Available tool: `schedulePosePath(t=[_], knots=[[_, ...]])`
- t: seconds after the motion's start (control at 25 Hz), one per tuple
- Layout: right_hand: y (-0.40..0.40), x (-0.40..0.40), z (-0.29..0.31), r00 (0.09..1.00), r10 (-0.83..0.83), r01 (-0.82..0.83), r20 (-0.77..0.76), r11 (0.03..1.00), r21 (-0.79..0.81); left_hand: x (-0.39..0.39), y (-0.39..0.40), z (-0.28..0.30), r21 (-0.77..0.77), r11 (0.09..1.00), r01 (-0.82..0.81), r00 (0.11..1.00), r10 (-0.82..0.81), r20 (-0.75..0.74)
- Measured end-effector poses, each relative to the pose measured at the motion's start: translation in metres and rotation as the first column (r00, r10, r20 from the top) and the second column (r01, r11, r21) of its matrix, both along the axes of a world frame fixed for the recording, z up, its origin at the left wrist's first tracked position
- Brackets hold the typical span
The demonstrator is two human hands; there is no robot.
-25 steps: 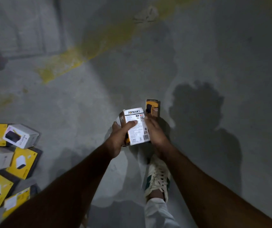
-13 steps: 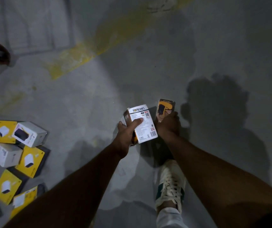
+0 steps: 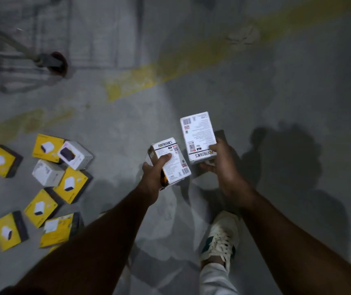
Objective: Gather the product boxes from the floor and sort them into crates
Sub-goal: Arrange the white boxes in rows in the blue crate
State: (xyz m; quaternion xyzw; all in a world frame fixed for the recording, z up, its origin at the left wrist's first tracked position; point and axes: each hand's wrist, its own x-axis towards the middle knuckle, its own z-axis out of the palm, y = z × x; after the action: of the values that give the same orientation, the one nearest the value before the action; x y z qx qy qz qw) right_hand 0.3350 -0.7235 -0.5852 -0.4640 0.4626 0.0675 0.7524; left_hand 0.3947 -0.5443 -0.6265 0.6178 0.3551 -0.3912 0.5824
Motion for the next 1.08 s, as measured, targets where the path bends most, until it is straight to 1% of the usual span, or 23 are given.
schedulePosePath(t=[0.08,0.16,0.24,0.32,0.4,0.48,0.6,0.68,0.72,0.84,0.92,0.96,1.0,1.08], knots=[[0.014,0.012,0.024,0.993,0.118,-0.116,-0.007,0.983,0.142,0.008,0.011,0.022,-0.030,0.999,-0.029,0.999,0.030,0.035],[0.035,0.024,0.044,0.970,0.244,-0.240,-0.006,0.958,0.154,0.013,0.032,0.041,-0.021,0.999,-0.048,0.996,0.050,0.068],[0.052,0.032,0.061,0.947,0.320,-0.321,0.020,0.939,0.122,0.011,0.056,0.058,-0.013,0.998,-0.067,0.995,0.068,0.078],[0.071,0.042,0.079,0.914,0.399,-0.405,0.074,0.905,0.127,0.008,0.085,0.073,0.005,0.998,-0.058,0.992,0.057,0.109],[0.097,0.049,0.091,0.865,0.483,-0.501,0.140,0.847,0.176,0.005,0.111,0.090,-0.003,0.998,-0.067,0.985,0.067,0.159],[0.125,0.057,0.108,0.821,0.541,-0.571,0.185,0.782,0.248,0.002,0.136,0.109,-0.018,0.990,-0.138,0.967,0.138,0.212],[0.171,0.068,0.144,0.794,0.570,-0.605,0.212,0.708,0.365,-0.003,0.178,0.141,-0.032,0.970,-0.242,0.938,0.242,0.247],[0.200,0.076,0.173,0.789,0.580,-0.606,0.203,0.681,0.411,-0.005,0.204,0.166,-0.019,0.957,-0.291,0.921,0.285,0.264],[0.214,0.082,0.191,0.782,0.592,-0.611,0.192,0.672,0.417,-0.005,0.218,0.184,-0.037,0.949,-0.313,0.910,0.311,0.272],[0.249,0.092,0.254,0.732,0.653,-0.666,0.195,0.624,0.408,-0.007,0.253,0.245,-0.125,0.935,-0.332,0.886,0.354,0.300],[0.272,0.095,0.300,0.700,0.683,-0.694,0.208,0.584,0.420,-0.012,0.279,0.292,-0.146,0.919,-0.365,0.853,0.393,0.343],[0.281,0.097,0.322,0.701,0.683,-0.691,0.207,0.578,0.433,-0.014,0.289,0.313,-0.154,0.908,-0.389,0.832,0.418,0.365],[0.291,0.099,0.345,0.698,0.686,-0.691,0.206,0.569,0.446,-0.019,0.301,0.337,-0.158,0.892,-0.422,0.812,0.450,0.371],[0.313,0.101,0.391,0.665,0.717,-0.717,0.208,0.536,0.446,-0.029,0.321,0.392,-0.180,0.866,-0.467,0.781,0.499,0.375]])
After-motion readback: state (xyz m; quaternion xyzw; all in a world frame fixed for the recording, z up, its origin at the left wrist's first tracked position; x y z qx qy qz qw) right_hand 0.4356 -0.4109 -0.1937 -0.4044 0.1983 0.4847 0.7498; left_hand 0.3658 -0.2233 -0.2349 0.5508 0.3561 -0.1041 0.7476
